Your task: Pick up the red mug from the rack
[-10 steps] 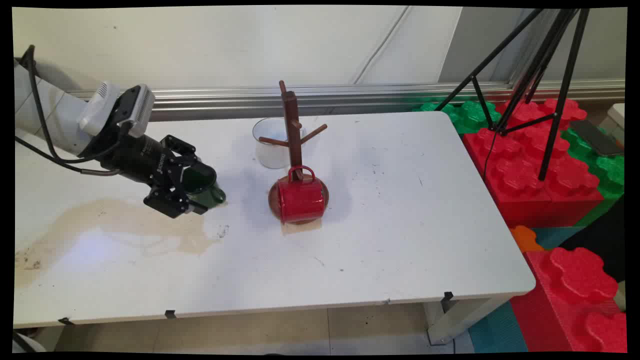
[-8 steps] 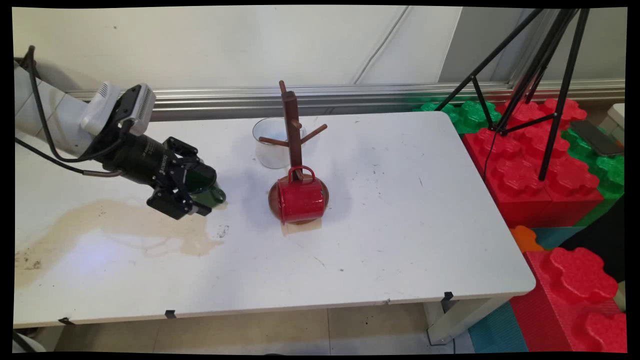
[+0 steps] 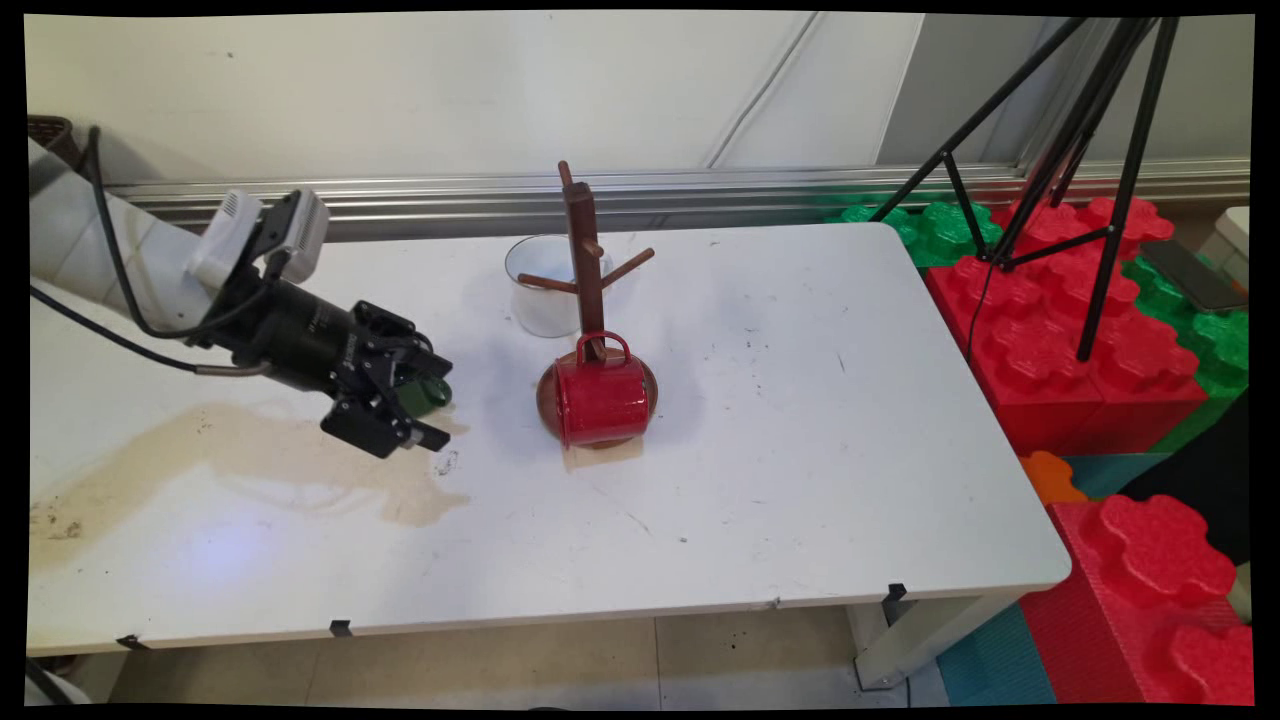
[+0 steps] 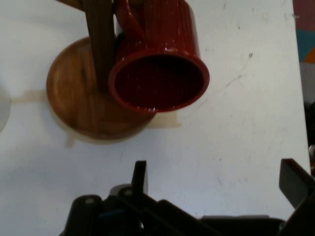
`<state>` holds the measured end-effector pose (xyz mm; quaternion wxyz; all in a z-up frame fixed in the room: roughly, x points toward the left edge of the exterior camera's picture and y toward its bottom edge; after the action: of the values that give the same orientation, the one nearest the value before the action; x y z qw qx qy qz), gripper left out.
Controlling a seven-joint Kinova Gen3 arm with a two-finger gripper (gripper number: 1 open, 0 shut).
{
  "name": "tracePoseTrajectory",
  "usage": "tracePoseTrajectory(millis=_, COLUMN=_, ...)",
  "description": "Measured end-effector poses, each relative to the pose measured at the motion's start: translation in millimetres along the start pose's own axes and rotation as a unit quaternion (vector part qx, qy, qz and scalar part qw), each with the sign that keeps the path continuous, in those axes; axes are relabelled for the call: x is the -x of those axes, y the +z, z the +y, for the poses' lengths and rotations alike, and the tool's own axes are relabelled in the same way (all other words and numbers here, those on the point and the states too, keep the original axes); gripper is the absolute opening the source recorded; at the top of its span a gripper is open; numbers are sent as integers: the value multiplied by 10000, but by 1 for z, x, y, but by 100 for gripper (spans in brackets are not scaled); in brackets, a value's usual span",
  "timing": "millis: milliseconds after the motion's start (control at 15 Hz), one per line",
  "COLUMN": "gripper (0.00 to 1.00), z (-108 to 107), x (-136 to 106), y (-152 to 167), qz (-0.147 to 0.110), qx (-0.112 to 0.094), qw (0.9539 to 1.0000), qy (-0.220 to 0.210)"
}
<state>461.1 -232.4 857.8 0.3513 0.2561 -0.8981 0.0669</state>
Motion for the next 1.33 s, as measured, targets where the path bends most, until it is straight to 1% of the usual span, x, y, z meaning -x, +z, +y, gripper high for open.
tracePoseTrajectory(millis=267, gripper=100, z=2, x=6, y=16, qz=166, qx=85, qw=9997, qy=-139)
tracePoseTrajectory(millis=733, gripper=100, z=7, x=14, y=44, qz=434, qx=119, qw=9984, qy=-338)
tracePoseTrajectory(millis=1000, gripper=100, z=10, x=17, y=59, qz=553, qx=110, qw=9975, qy=-429)
tracePoseTrajectory(millis=1333, gripper=100, z=13, x=18, y=76, qz=713, qx=43, qw=9959, qy=-561)
